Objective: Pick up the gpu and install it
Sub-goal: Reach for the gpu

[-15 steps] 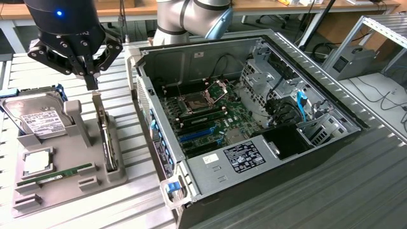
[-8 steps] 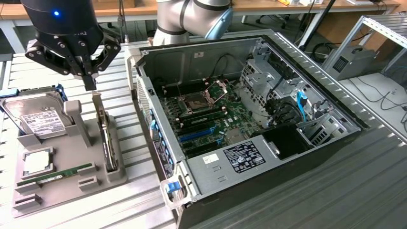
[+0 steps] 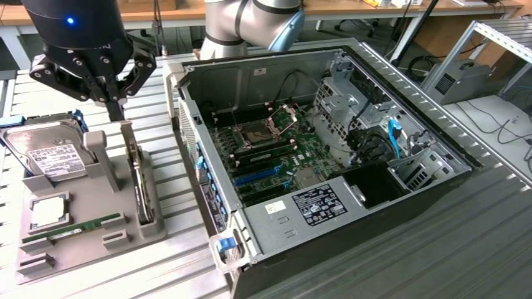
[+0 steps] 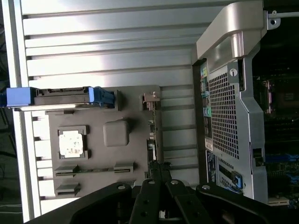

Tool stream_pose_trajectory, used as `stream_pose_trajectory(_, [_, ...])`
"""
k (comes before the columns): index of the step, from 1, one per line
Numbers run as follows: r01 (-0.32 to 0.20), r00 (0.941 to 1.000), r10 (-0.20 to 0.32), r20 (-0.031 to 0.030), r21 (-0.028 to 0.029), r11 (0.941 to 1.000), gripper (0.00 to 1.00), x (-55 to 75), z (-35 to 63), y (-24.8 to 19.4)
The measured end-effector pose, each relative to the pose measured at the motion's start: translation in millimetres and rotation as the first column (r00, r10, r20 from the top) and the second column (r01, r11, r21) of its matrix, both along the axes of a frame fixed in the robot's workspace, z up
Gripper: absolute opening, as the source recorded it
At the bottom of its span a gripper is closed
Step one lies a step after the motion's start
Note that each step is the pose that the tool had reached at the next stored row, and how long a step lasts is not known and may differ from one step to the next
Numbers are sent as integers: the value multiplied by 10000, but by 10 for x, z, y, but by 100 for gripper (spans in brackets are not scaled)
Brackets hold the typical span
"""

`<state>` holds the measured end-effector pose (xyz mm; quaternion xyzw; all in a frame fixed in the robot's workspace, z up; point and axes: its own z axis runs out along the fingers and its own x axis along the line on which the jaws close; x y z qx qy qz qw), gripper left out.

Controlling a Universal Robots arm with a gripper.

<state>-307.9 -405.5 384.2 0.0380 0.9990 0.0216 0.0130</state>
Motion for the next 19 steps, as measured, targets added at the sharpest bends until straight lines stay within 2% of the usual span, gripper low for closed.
stream_pose_trajectory(8, [0,10000,0,1,0,10000,11,-9,0,-132])
stream_pose_trajectory(19, [0,10000,0,0,0,10000,11,-37,0,-252])
